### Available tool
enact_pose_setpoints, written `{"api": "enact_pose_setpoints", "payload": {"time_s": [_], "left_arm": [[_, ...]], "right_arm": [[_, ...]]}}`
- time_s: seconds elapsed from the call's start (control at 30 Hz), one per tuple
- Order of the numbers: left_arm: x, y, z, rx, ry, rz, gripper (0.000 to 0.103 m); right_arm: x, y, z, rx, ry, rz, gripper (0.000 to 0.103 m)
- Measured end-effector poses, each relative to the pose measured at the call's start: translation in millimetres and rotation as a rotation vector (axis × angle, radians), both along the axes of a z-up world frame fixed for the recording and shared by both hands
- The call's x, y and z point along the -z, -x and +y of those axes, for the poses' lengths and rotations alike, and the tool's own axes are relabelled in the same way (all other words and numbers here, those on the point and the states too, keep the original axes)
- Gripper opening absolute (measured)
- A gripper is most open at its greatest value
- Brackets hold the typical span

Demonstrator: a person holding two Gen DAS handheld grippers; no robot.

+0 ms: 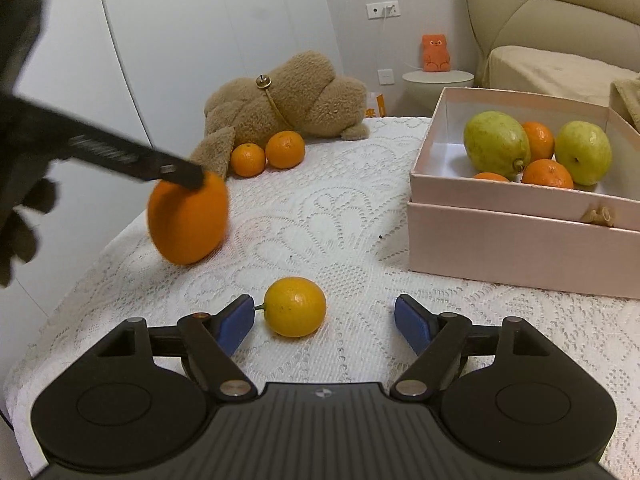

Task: Organize fruits
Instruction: 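Close the left tool on the large orange while the right tool nudges a yellow tangerine, then close the right tool on the yellow tangerine while the left tool holds the orange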

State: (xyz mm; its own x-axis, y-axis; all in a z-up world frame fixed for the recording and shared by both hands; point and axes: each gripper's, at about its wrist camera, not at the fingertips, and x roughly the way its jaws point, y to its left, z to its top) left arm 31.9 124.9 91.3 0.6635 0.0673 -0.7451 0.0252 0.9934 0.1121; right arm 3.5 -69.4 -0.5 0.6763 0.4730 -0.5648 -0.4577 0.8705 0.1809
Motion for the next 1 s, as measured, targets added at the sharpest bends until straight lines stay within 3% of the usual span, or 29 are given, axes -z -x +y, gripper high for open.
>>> {"api": "enact_pose_setpoints", "payload": {"time_s": [0.13,0.2,0.33,0.57,0.8,1.0], "left_arm": [[8.4,23.4,7.6,0.000,0.098,-0.026,0.060],[13.8,27.1,3.0,0.007,0.098,-0.060,0.061],[20.2,23.5,-17.7,0.029,0.003,-0.126,0.060],[30.4,4.6,-45.4,0.102,-0.163,-0.138,0.060],[30.3,-24.0,-55.5,0.169,-0.232,-0.064,0.060],[32.8,-23.9,-66.0,0.232,-0.303,-0.029,0.063]], "right_arm": [[0.5,-0.7,2.3,-0.003,0.009,-0.001,0.080],[0.8,-0.5,2.6,-0.004,0.012,-0.002,0.081],[0.9,-0.5,2.8,-0.003,0.012,-0.002,0.081],[1.4,-0.7,3.0,-0.004,0.011,-0.001,0.082],[1.6,-0.6,3.4,-0.003,0.011,-0.001,0.083],[1.6,-0.5,3.2,-0.003,0.011,-0.001,0.083]]}}
